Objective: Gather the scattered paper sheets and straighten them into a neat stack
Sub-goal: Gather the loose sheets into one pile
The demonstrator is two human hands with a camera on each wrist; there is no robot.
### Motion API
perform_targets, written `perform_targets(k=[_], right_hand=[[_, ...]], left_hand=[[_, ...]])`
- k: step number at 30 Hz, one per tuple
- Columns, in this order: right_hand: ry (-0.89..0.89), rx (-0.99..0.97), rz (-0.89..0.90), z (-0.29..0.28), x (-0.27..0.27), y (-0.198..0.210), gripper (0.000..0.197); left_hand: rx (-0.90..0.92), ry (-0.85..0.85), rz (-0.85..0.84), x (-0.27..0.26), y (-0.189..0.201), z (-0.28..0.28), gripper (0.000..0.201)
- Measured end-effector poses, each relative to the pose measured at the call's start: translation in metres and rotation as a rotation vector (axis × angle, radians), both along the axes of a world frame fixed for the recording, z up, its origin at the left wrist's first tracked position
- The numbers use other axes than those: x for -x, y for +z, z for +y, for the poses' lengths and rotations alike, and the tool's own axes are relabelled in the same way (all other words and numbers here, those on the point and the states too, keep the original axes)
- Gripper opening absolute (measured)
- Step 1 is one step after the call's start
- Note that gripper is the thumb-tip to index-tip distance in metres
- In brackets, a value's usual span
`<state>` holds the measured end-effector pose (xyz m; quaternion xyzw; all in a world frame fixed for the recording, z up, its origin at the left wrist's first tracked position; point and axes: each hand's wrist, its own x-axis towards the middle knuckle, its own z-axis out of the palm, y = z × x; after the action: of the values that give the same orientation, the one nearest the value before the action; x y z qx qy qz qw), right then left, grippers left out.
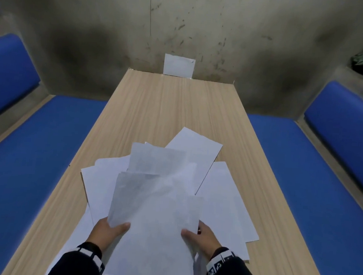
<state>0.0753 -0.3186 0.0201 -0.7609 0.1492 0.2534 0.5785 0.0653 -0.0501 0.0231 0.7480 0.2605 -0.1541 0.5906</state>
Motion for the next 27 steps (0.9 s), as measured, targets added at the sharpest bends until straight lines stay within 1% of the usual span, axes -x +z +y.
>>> perform_targets(k=[1, 2, 3, 5, 6, 7, 8, 10, 11, 12, 14, 16, 17, 21, 23, 24, 25, 26, 27], right_hand=[[-0.045, 0.100, -0.046, -0.008, -0.009, 0.001, 0.009], [-0.113, 0.242, -0.084, -0.019, -0.019, 0.000, 0.010], [-0.181, 0.421, -0.076, -0.031, -0.029, 0.001, 0.023], [-0.238, 0.737, 0.058, -0.052, -0.041, 0.005, 0.062], [-0.232, 0.836, 0.142, -0.058, -0.043, 0.008, 0.076], [-0.223, 0.902, 0.208, -0.061, -0.044, 0.010, 0.086], [-0.235, 0.930, 0.243, -0.063, -0.045, 0.009, 0.091], [-0.290, 0.871, 0.264, -0.064, -0.050, 0.006, 0.094], [-0.301, 0.812, 0.257, -0.065, -0.053, 0.005, 0.091], [-0.267, 0.765, 0.255, -0.066, -0.056, 0.006, 0.085], [-0.186, 0.745, 0.226, -0.072, -0.061, 0.018, 0.065], [-0.217, 0.725, 0.149, -0.087, -0.065, 0.032, 0.042], [-0.263, 0.702, 0.104, -0.096, -0.064, 0.047, 0.037], [-0.522, 0.654, -0.031, -0.137, -0.065, 0.103, 0.034], [-0.676, 0.593, -0.105, -0.152, -0.073, 0.122, 0.032], [-0.743, 0.521, -0.144, -0.155, -0.081, 0.124, 0.037], [-0.794, 0.420, -0.188, -0.156, -0.089, 0.129, 0.047], [-0.822, 0.317, -0.220, -0.148, -0.101, 0.125, 0.055], [-0.817, 0.234, -0.232, -0.135, -0.112, 0.120, 0.057]], left_hand=[[0.038, 0.020, 0.004, 0.001, -0.005, 0.007, 0.063], [0.099, 0.048, 0.018, 0.003, -0.009, 0.013, 0.061], [0.155, 0.071, 0.028, 0.005, -0.010, 0.018, 0.056], [0.173, 0.114, 0.038, 0.009, -0.013, 0.026, 0.049], [0.150, 0.134, 0.039, 0.010, -0.015, 0.029, 0.045], [0.129, 0.141, 0.047, 0.011, -0.018, 0.032, 0.042], [0.099, 0.138, 0.075, 0.011, -0.022, 0.035, 0.045], [0.040, 0.109, 0.111, 0.008, -0.028, 0.038, 0.048], [0.023, 0.099, 0.123, 0.007, -0.031, 0.039, 0.047], [0.010, 0.097, 0.138, 0.007, -0.031, 0.039, 0.046], [0.004, 0.096, 0.148, 0.006, -0.034, 0.040, 0.051], [0.013, 0.095, 0.153, 0.005, -0.038, 0.041, 0.063], [0.014, 0.096, 0.162, 0.004, -0.038, 0.042, 0.066], [0.039, 0.100, 0.180, 0.003, -0.042, 0.043, 0.070], [0.055, 0.084, 0.183, 0.002, -0.044, 0.043, 0.069], [0.039, 0.077, 0.199, 0.001, -0.045, 0.044, 0.068], [0.021, 0.093, 0.214, -0.002, -0.043, 0.043, 0.066], [0.016, 0.101, 0.231, 0.000, -0.044, 0.044, 0.061], [-0.007, 0.102, 0.251, -0.002, -0.041, 0.042, 0.051]])
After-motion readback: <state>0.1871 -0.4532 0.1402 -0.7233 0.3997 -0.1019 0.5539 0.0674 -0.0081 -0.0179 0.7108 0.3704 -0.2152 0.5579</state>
